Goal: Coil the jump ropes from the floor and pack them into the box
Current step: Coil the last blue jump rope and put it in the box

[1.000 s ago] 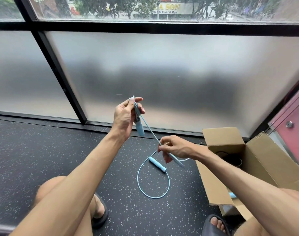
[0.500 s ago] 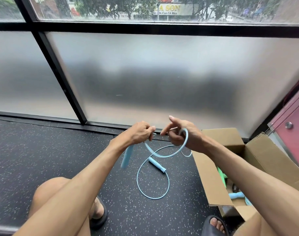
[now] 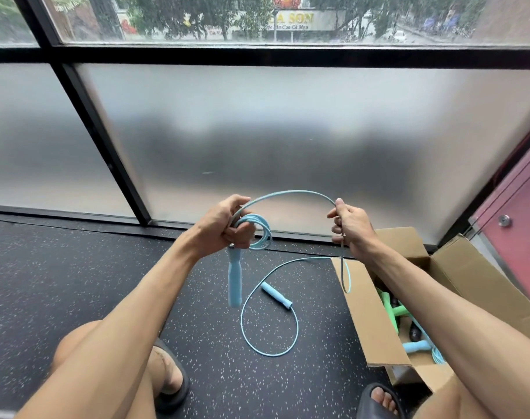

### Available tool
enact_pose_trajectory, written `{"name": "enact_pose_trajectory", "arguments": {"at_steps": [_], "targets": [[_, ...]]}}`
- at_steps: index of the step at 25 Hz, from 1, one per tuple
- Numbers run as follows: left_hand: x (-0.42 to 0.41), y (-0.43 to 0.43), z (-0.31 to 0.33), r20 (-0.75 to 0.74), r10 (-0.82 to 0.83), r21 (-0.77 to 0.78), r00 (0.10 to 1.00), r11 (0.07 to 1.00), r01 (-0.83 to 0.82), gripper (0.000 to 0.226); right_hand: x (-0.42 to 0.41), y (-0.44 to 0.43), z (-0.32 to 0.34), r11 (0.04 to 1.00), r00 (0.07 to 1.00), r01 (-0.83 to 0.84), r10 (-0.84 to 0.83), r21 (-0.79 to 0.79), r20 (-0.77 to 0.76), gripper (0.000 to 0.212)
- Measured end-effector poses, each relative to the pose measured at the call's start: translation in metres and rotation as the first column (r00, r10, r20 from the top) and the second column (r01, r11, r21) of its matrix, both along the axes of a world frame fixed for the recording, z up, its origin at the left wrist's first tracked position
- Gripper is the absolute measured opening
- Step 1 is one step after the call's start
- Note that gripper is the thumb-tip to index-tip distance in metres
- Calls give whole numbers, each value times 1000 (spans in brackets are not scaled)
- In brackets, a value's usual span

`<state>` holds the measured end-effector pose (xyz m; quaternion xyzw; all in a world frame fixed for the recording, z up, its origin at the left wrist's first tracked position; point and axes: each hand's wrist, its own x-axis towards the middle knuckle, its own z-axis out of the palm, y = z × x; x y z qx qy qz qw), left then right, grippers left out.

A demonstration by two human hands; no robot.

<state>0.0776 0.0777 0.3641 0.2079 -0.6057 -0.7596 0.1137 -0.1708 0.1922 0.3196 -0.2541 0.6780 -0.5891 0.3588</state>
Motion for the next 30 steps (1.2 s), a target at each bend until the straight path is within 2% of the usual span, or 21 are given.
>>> {"name": "enact_pose_trajectory", "arguments": {"at_steps": [5, 9, 11, 15, 17, 19, 21, 22, 24, 26, 28, 30], "targets": [[6, -5, 11, -229, 195, 289, 954, 949, -125, 42, -2, -1, -18, 989, 990, -10, 31, 150, -135, 40], [3, -7, 9, -284, 405, 370, 869, 882, -290, 37, 11, 3, -19, 930, 938, -191, 267, 314, -222, 32], [0, -9, 6, -278, 544, 397, 792, 816, -421, 36, 24, 7, -17, 881, 887, -320, 407, 349, -216, 25], [-2, -15, 2, -334, 758, 341, 561, 652, -678, 27, 56, 12, -11, 762, 735, -543, 634, 353, -239, 24], [-2, -17, -1, -362, 793, 187, 490, 577, -795, 27, 70, 15, -5, 709, 655, -615, 703, 343, -278, 23], [-1, -21, -7, -369, 794, -139, 483, 466, -874, 32, 81, 19, 4, 679, 575, -655, 732, 331, -365, 21], [0, -23, -14, -335, 761, -495, 555, 359, -792, 36, 90, 23, 16, 703, 536, -652, 692, 284, -482, 25], [0, -22, -16, -294, 731, -623, 615, 341, -704, 35, 93, 25, 23, 730, 542, -642, 649, 236, -533, 30], [-1, -17, -19, -180, 643, -755, 745, 395, -524, 33, 96, 26, 37, 783, 603, -615, 541, 89, -587, 39], [-4, -12, -21, -38, 533, -777, 845, 516, -360, 33, 94, 24, 46, 826, 699, -559, 427, -66, -573, 40], [-9, -7, -23, 115, 408, -734, 906, 650, -200, 36, 88, 21, 51, 859, 799, -480, 345, -177, -493, 35], [-14, 0, -23, 207, 272, -608, 940, 788, -94, 42, 79, 19, 53, 883, 869, -405, 292, -235, -400, 28]]}}
